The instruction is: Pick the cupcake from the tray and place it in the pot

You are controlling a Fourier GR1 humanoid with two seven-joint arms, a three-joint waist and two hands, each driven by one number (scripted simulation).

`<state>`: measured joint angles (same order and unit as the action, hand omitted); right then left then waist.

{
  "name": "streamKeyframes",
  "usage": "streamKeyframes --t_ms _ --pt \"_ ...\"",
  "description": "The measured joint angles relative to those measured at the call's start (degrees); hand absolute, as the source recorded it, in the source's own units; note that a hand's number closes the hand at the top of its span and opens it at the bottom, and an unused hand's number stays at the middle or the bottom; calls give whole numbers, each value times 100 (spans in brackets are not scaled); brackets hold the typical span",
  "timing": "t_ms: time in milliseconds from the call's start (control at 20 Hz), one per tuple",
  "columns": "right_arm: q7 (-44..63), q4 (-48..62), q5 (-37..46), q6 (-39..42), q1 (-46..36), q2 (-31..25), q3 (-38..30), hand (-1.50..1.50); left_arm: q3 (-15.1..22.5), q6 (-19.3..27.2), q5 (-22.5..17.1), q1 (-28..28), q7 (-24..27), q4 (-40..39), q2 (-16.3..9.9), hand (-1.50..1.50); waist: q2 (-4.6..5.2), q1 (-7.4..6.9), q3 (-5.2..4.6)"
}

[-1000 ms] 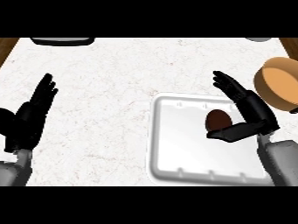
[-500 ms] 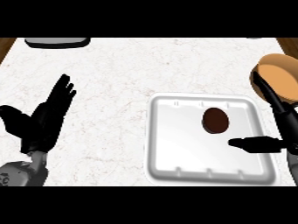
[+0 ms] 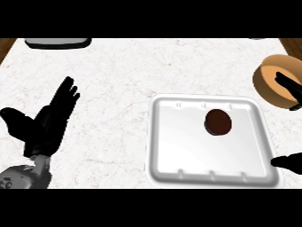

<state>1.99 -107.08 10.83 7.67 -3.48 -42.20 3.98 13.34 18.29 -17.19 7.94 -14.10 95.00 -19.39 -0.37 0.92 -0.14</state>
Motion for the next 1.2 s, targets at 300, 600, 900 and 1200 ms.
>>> streamKeyframes --t_ms 300,600,900,1200 --pt "1773 -465 -189 882 -533 -272 236 -150 22 -26 116 81 -56 2 100 0 25 -93 2" --pt "2853 -264 -221 1421 -1085 33 407 -150 -88 -174 188 26 -17 -22 218 0 35 -120 7" --pt "3350 32 125 1766 -1244 466 697 -150 -199 -313 293 -1 -67 -13 325 0 37 -115 11" --pt "3416 266 714 2019 -1135 712 869 -150 -305 -406 420 -51 -178 88 418 0 37 -106 13"
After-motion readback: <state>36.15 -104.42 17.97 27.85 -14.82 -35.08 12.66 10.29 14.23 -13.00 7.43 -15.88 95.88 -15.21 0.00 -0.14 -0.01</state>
